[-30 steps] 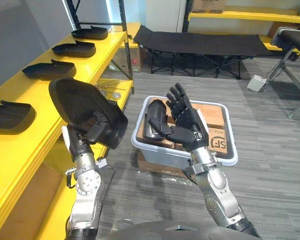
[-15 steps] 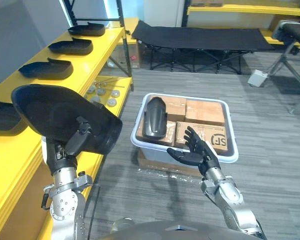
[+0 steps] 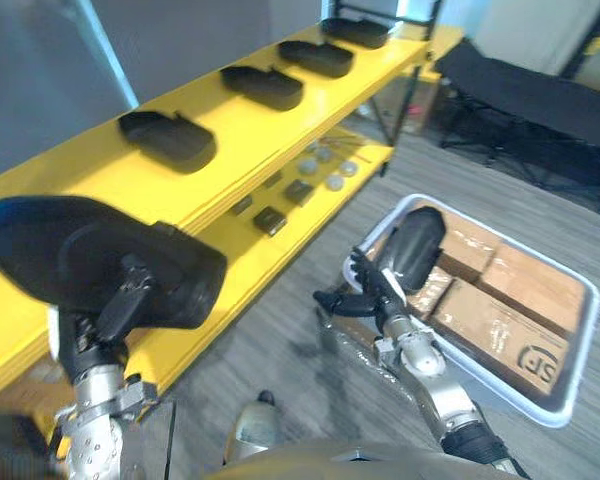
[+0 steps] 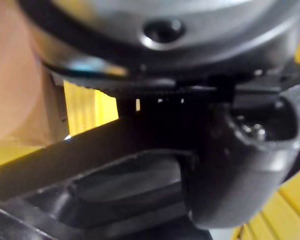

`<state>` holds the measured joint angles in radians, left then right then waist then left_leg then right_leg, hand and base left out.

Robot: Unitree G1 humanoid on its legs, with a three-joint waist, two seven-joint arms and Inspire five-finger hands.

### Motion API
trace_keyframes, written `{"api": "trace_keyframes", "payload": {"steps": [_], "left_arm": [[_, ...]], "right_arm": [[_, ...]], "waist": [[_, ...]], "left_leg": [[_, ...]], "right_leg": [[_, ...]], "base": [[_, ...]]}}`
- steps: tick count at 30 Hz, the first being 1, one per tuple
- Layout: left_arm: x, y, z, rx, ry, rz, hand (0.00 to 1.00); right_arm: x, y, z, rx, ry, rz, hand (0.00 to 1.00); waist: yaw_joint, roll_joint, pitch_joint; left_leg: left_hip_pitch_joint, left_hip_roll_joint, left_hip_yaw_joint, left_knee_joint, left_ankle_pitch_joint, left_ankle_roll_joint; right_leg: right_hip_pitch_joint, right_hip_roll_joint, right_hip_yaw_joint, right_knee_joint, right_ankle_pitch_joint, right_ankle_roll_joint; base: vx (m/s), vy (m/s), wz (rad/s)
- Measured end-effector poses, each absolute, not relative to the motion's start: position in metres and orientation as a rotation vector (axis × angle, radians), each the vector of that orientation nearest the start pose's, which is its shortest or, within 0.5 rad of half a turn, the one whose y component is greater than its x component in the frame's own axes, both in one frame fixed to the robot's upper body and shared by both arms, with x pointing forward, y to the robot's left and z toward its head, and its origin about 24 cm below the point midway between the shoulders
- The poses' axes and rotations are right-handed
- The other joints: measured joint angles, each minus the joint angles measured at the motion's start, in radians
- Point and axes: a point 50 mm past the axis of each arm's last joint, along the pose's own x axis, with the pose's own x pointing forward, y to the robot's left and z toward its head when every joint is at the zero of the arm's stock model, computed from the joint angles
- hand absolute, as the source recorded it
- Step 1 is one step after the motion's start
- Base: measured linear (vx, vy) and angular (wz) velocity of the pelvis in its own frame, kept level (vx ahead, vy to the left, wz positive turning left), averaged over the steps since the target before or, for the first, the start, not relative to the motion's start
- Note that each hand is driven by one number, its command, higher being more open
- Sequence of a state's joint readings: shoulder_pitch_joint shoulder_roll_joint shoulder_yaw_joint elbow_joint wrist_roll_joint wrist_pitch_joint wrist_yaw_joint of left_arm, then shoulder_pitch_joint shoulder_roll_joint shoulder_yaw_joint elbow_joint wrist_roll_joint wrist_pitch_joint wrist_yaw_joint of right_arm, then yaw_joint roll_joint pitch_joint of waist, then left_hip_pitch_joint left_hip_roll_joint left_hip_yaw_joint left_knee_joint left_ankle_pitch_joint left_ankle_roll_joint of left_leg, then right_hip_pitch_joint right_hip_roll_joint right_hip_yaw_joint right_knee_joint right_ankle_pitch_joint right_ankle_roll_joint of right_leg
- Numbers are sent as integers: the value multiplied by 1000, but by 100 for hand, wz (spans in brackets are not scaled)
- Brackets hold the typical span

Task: Walk over and take three plastic housings, then place them on the shelf

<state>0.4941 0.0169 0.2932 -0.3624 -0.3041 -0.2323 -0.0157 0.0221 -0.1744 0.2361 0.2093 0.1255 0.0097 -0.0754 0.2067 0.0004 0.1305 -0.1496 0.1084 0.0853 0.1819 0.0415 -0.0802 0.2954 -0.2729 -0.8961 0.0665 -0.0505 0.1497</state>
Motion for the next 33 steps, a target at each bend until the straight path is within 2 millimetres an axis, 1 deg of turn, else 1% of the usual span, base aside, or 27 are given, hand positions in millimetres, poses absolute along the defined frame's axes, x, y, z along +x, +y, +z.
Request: {"api": "trace_keyframes", "payload": {"steps": [1,2,3,4,6,8,9,10,11,12,13,15,16,18,20,21,22,23,24,25,26,28,29,30,31,32,33], "left_arm": [[139,239,60,-106,-178,378,0],[140,237,60,-110,-177,367,0],[141,237,60,-112,-177,365,0],[140,236,59,-113,-173,356,0],[138,235,58,-113,-166,345,0],[139,233,58,-116,-165,317,0],[140,231,58,-117,-165,298,0],[142,227,58,-125,-167,264,0],[143,222,57,-132,-167,231,0],[143,220,57,-135,-168,217,0],[144,217,57,-140,-169,199,0],[144,213,55,-149,-160,184,0],[142,211,53,-152,-149,180,0],[143,209,53,-156,-146,169,0],[144,207,53,-149,-142,143,0],[144,206,54,-139,-140,124,0],[145,205,54,-134,-140,105,0],[146,204,55,-127,-140,84,0],[146,204,55,-124,-141,76,0],[146,204,55,-125,-141,76,0],[146,205,56,-123,-143,80,0],[145,211,57,-110,-149,92,0],[144,215,58,-102,-155,96,0],[143,218,59,-96,-158,102,0],[141,224,61,-76,-165,112,0],[140,228,62,-63,-171,121,0],[140,229,63,-64,-177,129,0]], "right_arm": [[234,-143,-16,-84,262,124,100],[232,-142,-16,-81,265,141,100],[231,-142,-17,-80,266,144,100],[227,-142,-19,-73,277,170,100],[222,-140,-22,-66,283,199,100],[217,-141,-24,-63,289,203,100],[214,-142,-23,-61,283,199,100],[210,-142,-20,-56,259,196,100],[210,-143,-17,-55,232,194,100],[211,-142,-15,-55,215,195,100],[214,-141,-10,-57,182,200,100],[219,-141,-4,-61,138,214,100],[220,-141,-2,-60,125,232,100],[219,-141,-1,-59,120,254,100],[216,-140,-3,-65,125,278,100],[213,-141,-5,-72,132,287,100],[211,-142,-6,-73,139,291,100],[210,-145,-6,-68,143,298,100],[210,-145,-6,-63,141,301,100],[211,-144,-5,-48,133,299,100],[212,-143,-3,-40,114,299,100],[215,-136,3,-14,65,300,100],[216,-131,8,14,41,290,100],[217,-129,10,28,26,278,100],[219,-125,15,48,-7,255,100],[220,-124,18,59,-26,232,100],[222,-124,21,62,-47,214,100]], "waist": [[-15,15,18],[-26,19,24],[-30,20,25],[-42,21,25],[-47,21,24],[-46,20,24],[-50,19,24],[-60,19,24],[-71,21,24],[-72,23,24],[-64,31,24],[-56,54,30],[-55,69,31],[-58,79,36],[-70,84,37],[-79,83,39],[-85,83,38],[-95,84,37],[-95,85,38],[-85,85,37],[-73,84,37],[-54,65,38],[-42,51,34],[-37,43,31],[-19,23,26],[-15,6,25],[-20,4,25]], "left_leg": [[-1,2,1,12,0,1],[-4,11,30,10,-3,11],[-3,14,41,10,-2,13],[0,28,83,9,3,19],[-3,27,92,6,5,21],[-8,17,79,1,14,32],[-11,5,62,-8,22,34],[-10,-17,29,-29,43,37],[-3,-38,-2,-61,73,34],[1,-43,-11,-77,90,33],[3,-42,-24,-100,111,31],[3,-36,-36,-114,132,29],[3,-31,-40,-121,147,33],[2,-29,-44,-122,157,43],[0,-29,-31,-121,166,64],[-2,-23,3,-111,153,96],[-7,-8,59,-94,149,105],[-19,9,119,-72,146,104],[-24,10,140,-65,143,100],[-30,7,145,-59,140,96],[-38,3,145,-49,134,93],[-66,-19,140,-8,109,101],[-90,-34,128,27,83,105],[-103,-41,124,48,68,107],[-122,-56,123,99,25,112],[-124,-72,121,128,-14,106],[-125,-87,101,156,-32,116]], "right_leg": [[2,-8,2,31,-22,1],[-2,-19,3,52,-42,17],[-3,-23,4,58,-45,21],[-20,-32,15,77,-52,24],[-34,-39,29,94,-54,25],[-48,-40,61,112,-67,13],[-64,-38,105,133,-92,12],[-75,-38,151,166,-129,6],[-78,-43,161,192,-153,1],[-78,-44,161,201,-159,4],[-85,-42,158,216,-169,9],[-93,-37,156,240,-182,4],[-99,-37,155,266,-198,0],[-97,-38,144,286,-216,-2],[-83,-39,117,304,-232,-1],[-65,-40,91,309,-237,0],[-49,-40,68,310,-239,2],[-38,-44,37,316,-242,6],[-30,-54,20,318,-245,12],[-29,-60,13,318,-250,23],[-30,-63,16,315,-252,28],[-30,-73,20,314,-262,45],[-27,-76,19,303,-261,53],[-24,-76,18,294,-260,58],[-6,-83,7,274,-250,74],[22,-89,0,282,-224,92],[18,-111,22,341,-203,81]], "base": [[-181,52,17],[-137,29,10],[-151,25,1],[-103,22,-10],[-79,29,-11],[-30,31,16],[-73,29,63],[-100,20,97],[-80,6,92],[-66,-11,65],[-64,-26,30],[-100,-35,20],[-113,-27,14],[-124,-20,25],[-87,-2,42],[-39,5,53],[-24,8,74],[0,24,68],[8,63,56],[12,74,29],[26,85,24],[68,77,36],[96,71,39],[140,86,40],[207,98,31],[244,104,48],[288,159,57]]}}
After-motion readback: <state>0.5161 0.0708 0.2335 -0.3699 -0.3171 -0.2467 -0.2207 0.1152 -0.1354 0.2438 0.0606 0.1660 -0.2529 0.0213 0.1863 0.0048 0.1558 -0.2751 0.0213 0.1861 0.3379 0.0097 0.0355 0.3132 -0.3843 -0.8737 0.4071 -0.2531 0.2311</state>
